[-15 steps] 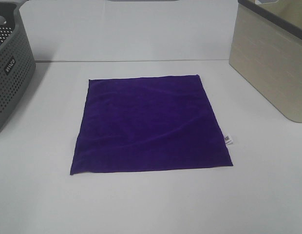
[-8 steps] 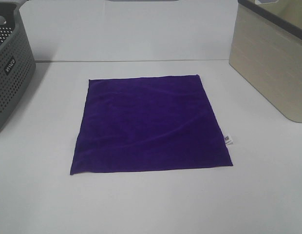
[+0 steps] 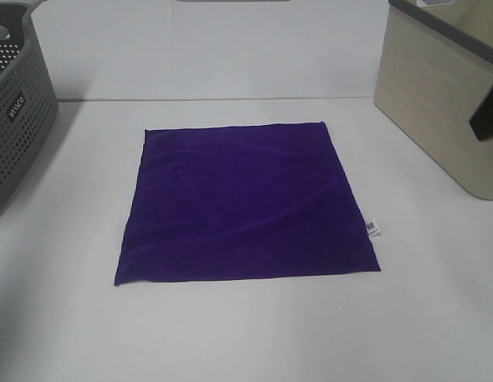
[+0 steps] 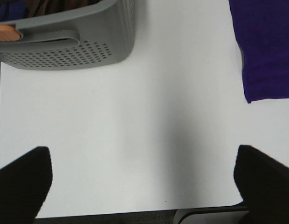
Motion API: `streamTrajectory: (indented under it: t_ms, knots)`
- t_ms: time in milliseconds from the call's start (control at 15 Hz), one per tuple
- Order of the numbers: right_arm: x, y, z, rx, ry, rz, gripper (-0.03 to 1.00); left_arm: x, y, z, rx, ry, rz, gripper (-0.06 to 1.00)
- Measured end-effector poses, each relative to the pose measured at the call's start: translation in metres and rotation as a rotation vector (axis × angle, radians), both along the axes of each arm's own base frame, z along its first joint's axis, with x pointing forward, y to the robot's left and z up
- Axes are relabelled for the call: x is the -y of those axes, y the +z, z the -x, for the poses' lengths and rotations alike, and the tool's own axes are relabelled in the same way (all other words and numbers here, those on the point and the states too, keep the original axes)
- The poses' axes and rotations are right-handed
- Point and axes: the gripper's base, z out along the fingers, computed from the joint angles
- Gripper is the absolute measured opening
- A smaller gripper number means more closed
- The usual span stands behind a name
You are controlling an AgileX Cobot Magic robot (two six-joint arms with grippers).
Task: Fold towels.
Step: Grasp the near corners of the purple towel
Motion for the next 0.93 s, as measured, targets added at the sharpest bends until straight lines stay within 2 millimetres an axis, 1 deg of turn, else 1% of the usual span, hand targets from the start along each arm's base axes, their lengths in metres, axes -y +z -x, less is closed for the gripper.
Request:
streamTrajectory:
  t_ms: [67, 133, 200, 267, 333, 400, 467, 533, 600, 667, 733, 800, 933]
  knots:
    - [-0.003, 0.004, -0.018, -0.001, 0.004, -0.014, 0.98, -0.001, 0.000, -0.010, -0.018, -0.005, -0.002, 0.99]
    - [-0.004, 0.003, -0.025, -0.007, 0.005, -0.018, 0.98, -0.002, -0.004, -0.027, -0.057, -0.011, 0.000, 0.99]
    - [-0.006, 0.004, -0.039, -0.009, 0.006, -0.026, 0.98, -0.003, -0.008, -0.041, -0.087, -0.014, 0.005, 0.99]
    - [-0.008, 0.004, -0.047, -0.018, 0.016, -0.033, 0.98, -0.003, -0.014, -0.054, -0.113, -0.022, 0.018, 0.99]
    - [-0.007, 0.000, -0.059, -0.053, 0.031, -0.065, 0.98, 0.004, -0.029, -0.072, -0.163, -0.087, 0.083, 0.99]
    - [0.003, -0.005, -0.066, -0.083, 0.019, -0.115, 0.98, 0.014, -0.040, -0.085, -0.195, -0.164, 0.160, 0.99]
    - [0.020, -0.009, -0.071, -0.100, -0.002, -0.186, 0.98, 0.028, -0.053, -0.099, -0.219, -0.244, 0.245, 0.99]
    - [0.041, -0.012, -0.077, -0.091, -0.046, -0.270, 0.98, 0.040, -0.067, -0.113, -0.237, -0.294, 0.305, 0.99]
    - [0.062, -0.015, -0.081, -0.061, -0.083, -0.346, 0.98, 0.045, -0.081, -0.124, -0.264, -0.311, 0.349, 0.99]
    - [0.070, -0.024, -0.081, -0.059, -0.091, -0.383, 0.98, 0.046, -0.097, -0.134, -0.292, -0.324, 0.371, 0.99]
    - [0.069, -0.040, -0.077, -0.094, -0.065, -0.404, 0.98, 0.047, -0.104, -0.139, -0.309, -0.330, 0.382, 0.99]
    - [0.068, -0.049, -0.074, -0.122, -0.060, -0.413, 0.98, 0.049, -0.118, -0.146, -0.342, -0.347, 0.402, 0.99]
    - [0.067, -0.074, -0.070, -0.173, -0.057, -0.423, 0.97, 0.050, -0.146, -0.159, -0.381, -0.367, 0.427, 0.99]
